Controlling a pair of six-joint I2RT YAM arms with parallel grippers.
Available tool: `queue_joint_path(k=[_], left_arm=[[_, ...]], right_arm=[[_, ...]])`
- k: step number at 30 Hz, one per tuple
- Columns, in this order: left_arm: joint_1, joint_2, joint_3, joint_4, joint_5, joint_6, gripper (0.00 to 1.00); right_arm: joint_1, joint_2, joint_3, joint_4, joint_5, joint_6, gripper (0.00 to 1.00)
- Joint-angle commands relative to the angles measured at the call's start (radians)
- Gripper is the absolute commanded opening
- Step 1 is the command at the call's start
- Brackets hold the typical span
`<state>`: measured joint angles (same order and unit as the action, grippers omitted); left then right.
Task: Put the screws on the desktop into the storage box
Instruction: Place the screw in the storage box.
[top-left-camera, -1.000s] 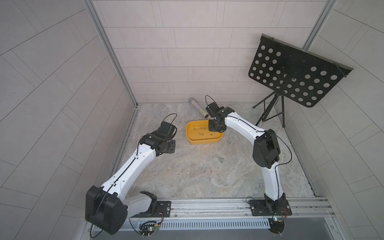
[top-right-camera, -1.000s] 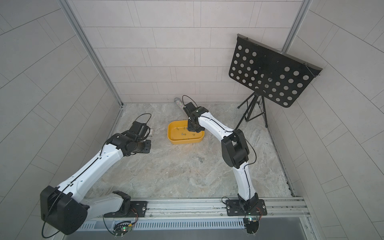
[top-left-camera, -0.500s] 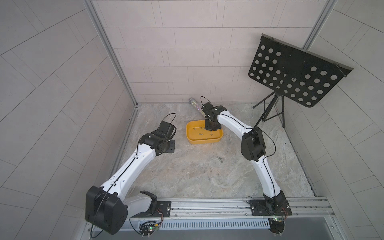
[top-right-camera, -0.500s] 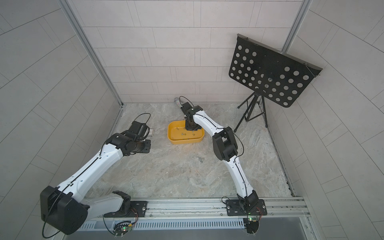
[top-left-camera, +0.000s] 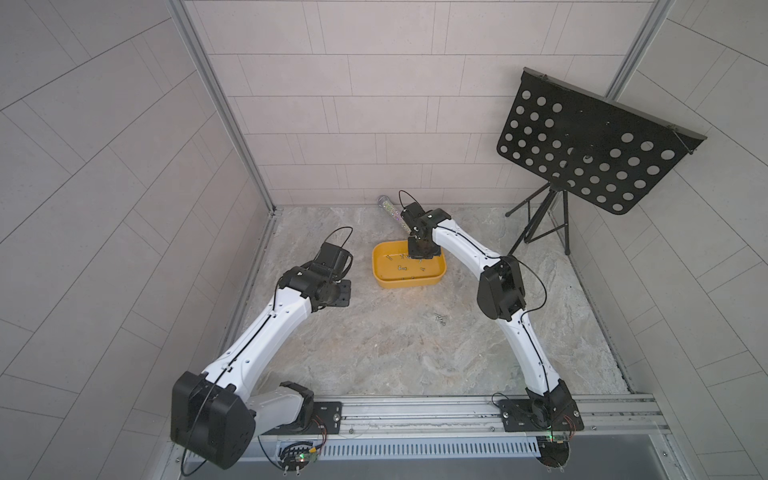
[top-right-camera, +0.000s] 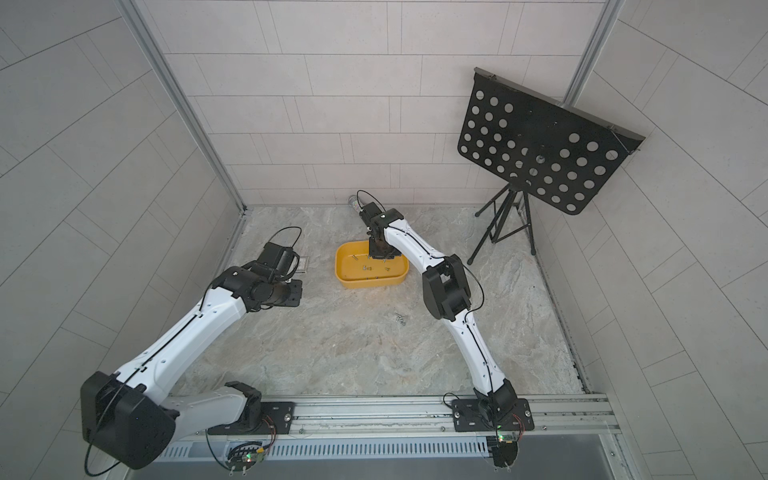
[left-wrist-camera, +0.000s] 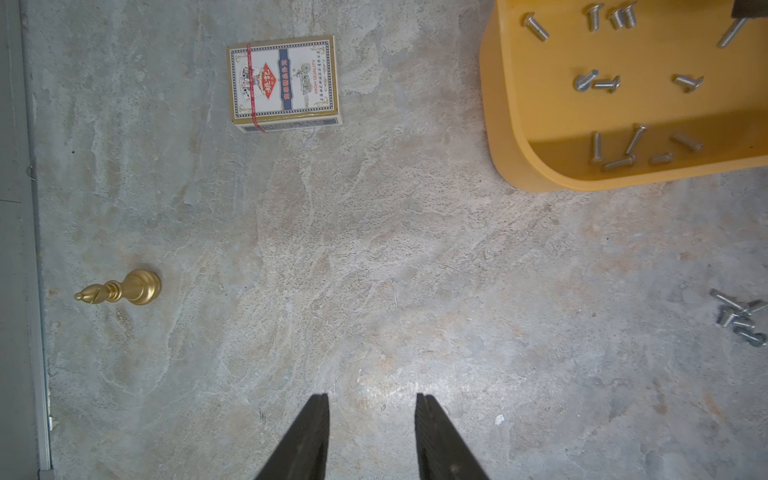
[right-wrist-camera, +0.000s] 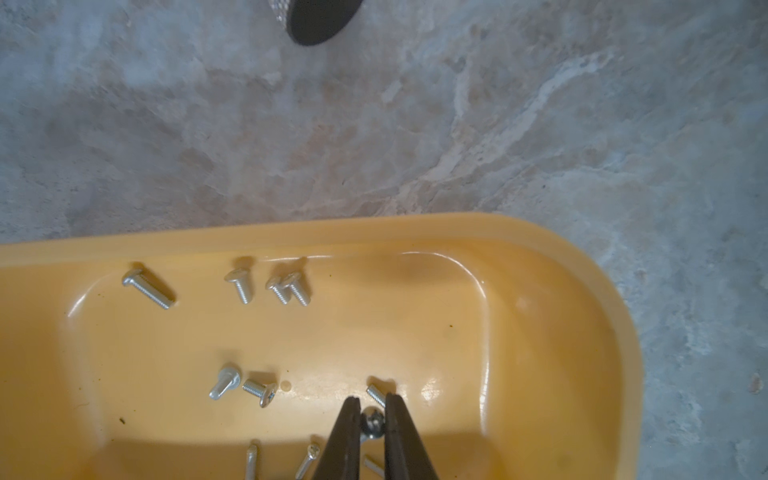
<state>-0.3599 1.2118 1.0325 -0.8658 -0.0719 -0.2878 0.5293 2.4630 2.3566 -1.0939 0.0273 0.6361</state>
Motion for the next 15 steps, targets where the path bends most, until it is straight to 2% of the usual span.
queue_joint_path(k=[1,7,10,15], left_arm=[[0.008,-0.001,-0.011,-0.002,-0.004,0.006,0.42],[0.009,-0.003,-0.011,-0.001,-0.012,0.005,0.42],[0.01,-0.003,-0.011,-0.001,-0.018,0.005,0.42],[0.013,-0.003,-0.012,0.0,-0.022,0.004,0.42]], right_arm=[[-0.001,0.02,0.025,-0.05,0.008,-0.008,0.22],[0.006,-0.042,0.021,-0.067,0.007,-0.019,0.24],[0.02,-0.139,-0.041,-0.052,0.023,-0.037,0.24],[0.034,-0.403,-0.363,0.089,0.013,-0.057,0.24]])
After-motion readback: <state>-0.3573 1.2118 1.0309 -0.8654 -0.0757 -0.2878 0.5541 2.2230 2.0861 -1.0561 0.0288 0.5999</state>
